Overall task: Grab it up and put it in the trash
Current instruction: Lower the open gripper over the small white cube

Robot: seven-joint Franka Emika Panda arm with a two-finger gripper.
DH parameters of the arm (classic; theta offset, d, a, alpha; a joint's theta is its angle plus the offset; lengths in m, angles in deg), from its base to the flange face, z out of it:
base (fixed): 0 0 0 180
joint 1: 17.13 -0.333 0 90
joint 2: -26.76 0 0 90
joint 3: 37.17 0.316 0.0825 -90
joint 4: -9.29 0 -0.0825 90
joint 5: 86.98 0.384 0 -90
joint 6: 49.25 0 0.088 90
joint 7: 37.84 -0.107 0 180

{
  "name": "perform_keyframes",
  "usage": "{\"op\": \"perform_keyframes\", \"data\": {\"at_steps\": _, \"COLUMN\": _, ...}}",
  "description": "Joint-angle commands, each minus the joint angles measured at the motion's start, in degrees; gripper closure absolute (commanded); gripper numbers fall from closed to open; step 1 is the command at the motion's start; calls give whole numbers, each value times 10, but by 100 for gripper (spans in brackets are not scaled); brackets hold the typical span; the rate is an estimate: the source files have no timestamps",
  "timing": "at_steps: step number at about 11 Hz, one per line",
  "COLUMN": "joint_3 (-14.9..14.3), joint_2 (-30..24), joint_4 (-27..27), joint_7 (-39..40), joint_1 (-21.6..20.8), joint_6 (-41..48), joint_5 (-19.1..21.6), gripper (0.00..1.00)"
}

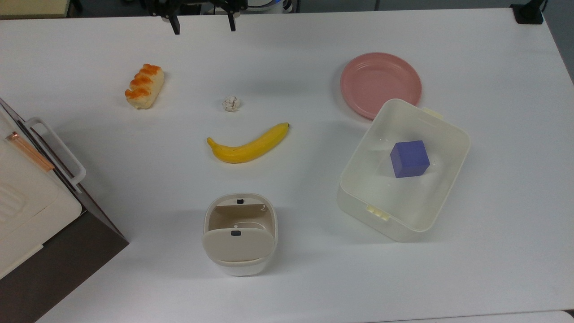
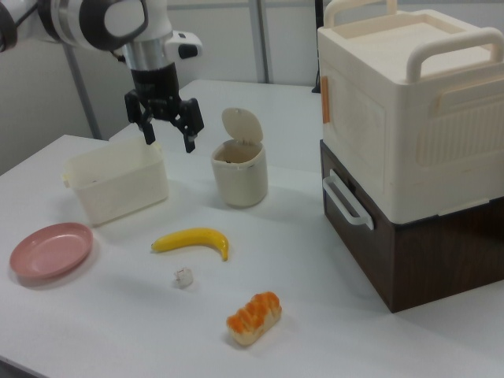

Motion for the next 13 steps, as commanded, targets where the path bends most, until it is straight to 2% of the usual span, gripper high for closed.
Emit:
{"op": "perform_keyframes", "data": {"at_steps": 1, "joint_3": -1, "joint_2": -59, "joint_4": 107, "joint_7": -7, "joint_1": -2, "joint_6": -59, "joint_5": 5, "gripper": 0}}
{"op": "perform_keyframes", "data": {"at_steps": 3, "joint_3": 0, "joint_2": -82, "joint_4": 180, "joint_7": -7, "joint_1": -3, "joint_6": -113, "joint_5": 5, "gripper": 0}}
{"op": "perform_keyframes", "data": {"at_steps": 5, "joint_3": 0, "joint_2": -100, "joint_4": 239, "joint_7": -29, "joint_1": -3, "joint_6": -132, "joint_5": 5, "gripper": 0}}
{"op": "perform_keyframes", "data": {"at_steps": 8, "joint_3": 0, "joint_2": -96, "joint_4": 291, "joint_7": -24, "joint_1": -6, "joint_6": -134, "joint_5": 3, "gripper": 0}}
{"op": "perform_keyframes", "data": {"at_steps": 13, "joint_3": 0, "joint_2": -90, "joint_4": 378, "joint_7": -13, "joint_1": -8, "joint_6": -284, "joint_5": -30, "gripper": 0}}
